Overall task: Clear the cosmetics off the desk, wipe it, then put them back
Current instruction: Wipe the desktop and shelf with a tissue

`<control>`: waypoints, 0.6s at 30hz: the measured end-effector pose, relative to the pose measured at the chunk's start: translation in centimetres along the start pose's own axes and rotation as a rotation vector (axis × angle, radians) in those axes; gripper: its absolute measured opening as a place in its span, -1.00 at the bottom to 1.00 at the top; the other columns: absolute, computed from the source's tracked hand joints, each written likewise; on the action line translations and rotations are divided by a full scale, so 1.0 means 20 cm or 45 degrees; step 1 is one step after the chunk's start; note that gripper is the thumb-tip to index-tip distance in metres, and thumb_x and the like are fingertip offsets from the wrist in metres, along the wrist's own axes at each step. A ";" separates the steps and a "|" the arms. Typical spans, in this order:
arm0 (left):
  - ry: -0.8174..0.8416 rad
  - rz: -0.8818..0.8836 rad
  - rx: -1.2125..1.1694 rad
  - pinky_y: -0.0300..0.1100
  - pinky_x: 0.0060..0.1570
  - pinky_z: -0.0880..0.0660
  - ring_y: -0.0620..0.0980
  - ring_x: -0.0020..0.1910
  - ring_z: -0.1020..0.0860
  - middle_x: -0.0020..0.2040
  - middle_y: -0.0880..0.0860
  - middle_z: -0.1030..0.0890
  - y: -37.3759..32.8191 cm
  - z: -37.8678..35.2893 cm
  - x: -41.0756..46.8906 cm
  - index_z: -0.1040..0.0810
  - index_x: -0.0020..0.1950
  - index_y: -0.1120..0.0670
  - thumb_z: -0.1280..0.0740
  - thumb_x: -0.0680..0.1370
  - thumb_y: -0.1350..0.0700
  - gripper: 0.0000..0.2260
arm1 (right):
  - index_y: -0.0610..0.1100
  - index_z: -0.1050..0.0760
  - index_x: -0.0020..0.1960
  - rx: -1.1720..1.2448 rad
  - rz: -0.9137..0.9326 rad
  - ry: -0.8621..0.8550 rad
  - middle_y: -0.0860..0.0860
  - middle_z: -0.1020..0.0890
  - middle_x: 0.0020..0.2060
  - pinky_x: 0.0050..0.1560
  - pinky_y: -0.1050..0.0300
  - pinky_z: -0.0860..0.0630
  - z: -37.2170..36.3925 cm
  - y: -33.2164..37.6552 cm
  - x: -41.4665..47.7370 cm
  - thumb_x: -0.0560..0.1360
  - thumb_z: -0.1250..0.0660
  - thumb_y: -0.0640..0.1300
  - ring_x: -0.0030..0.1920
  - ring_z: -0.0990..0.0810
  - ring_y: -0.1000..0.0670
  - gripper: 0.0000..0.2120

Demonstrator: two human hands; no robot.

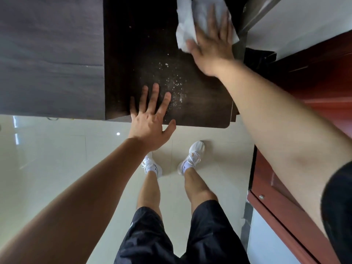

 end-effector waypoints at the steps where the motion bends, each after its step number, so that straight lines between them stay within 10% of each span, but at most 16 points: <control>1: -0.008 -0.003 0.008 0.37 0.45 0.06 0.17 0.60 0.12 0.63 0.08 0.04 0.00 -0.01 0.00 -0.07 0.61 -0.08 -0.11 0.52 -0.26 -0.31 | 0.11 0.10 0.63 0.003 -0.047 -0.015 -0.18 0.19 0.62 0.55 -0.27 0.27 0.02 0.05 0.07 0.64 0.15 0.26 0.56 0.27 -0.38 -0.40; 9: 0.022 0.017 -0.007 0.37 0.46 0.05 0.17 0.60 0.10 0.64 0.08 0.03 0.00 0.01 0.00 -0.09 0.61 -0.08 -0.16 0.50 -0.23 -0.30 | 0.07 0.19 0.64 -0.129 0.479 0.155 -0.11 0.18 0.63 0.58 -0.14 0.26 -0.10 0.20 -0.26 0.71 0.13 0.11 0.59 0.27 -0.23 -0.46; 18: 0.058 0.004 0.020 0.32 0.46 0.14 0.16 0.60 0.16 0.64 0.07 0.09 0.01 0.02 0.00 -0.05 0.61 -0.08 -0.11 0.49 -0.26 -0.28 | -0.16 0.25 0.62 -0.037 -0.130 -0.007 -0.22 0.23 0.60 0.57 -0.17 0.28 0.01 0.03 0.02 0.67 0.20 0.20 0.59 0.28 -0.27 -0.34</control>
Point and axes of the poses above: each hand's wrist, its own x-axis towards the middle knuckle, its own z-axis out of the back of the hand, y = z × x, the point moved 3 cm from there along x, towards the middle knuckle
